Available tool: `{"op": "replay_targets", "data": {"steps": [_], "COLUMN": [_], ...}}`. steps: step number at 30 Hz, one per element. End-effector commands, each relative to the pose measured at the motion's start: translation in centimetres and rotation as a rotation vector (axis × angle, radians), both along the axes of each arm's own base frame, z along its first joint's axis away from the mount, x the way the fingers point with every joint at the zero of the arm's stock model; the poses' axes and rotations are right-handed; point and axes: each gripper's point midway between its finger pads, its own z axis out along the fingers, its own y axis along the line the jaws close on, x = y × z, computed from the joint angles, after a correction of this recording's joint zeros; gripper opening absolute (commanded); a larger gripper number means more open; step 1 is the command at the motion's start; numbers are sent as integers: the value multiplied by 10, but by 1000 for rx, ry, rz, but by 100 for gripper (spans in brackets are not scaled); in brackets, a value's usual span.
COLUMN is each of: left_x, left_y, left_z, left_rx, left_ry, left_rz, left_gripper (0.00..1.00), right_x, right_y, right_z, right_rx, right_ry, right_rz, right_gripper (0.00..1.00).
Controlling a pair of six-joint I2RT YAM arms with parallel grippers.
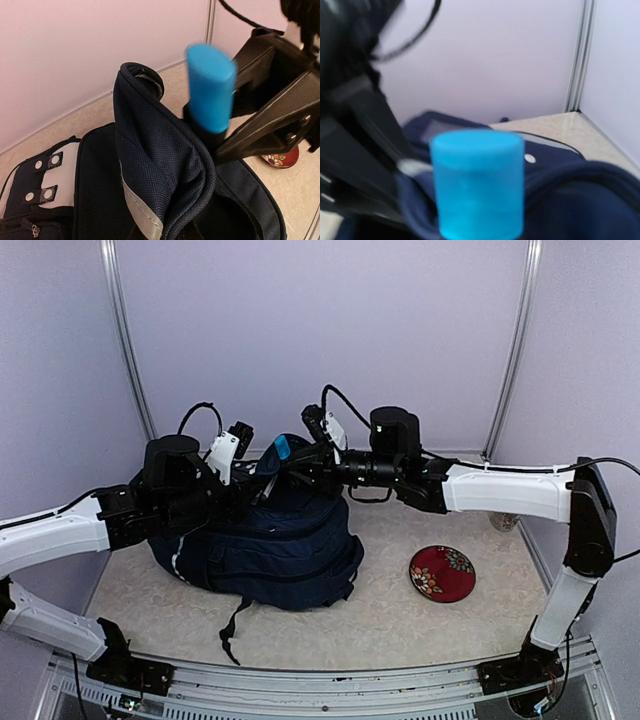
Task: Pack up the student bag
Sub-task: Place the pen in the upper front pocket of the bag.
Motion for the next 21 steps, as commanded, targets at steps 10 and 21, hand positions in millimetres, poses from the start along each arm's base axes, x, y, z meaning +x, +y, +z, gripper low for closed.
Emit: {"op": "replay_targets", "data": {"steps": [10, 21], "left_x": [-13, -10], "left_y": [2, 4], "left_z": [117, 114], "left_rx": [-372, -368], "left_ry": [-215, -217], "left_rz": [-133, -123], "left_gripper": [0, 0], "right_x": [37, 29], "right_y": [23, 37], "right_z": [-87, -92], "right_rx": [-240, -363], "right_ry": [-389, -452], "right_rz": [61, 47], "right_gripper": [8, 64]}}
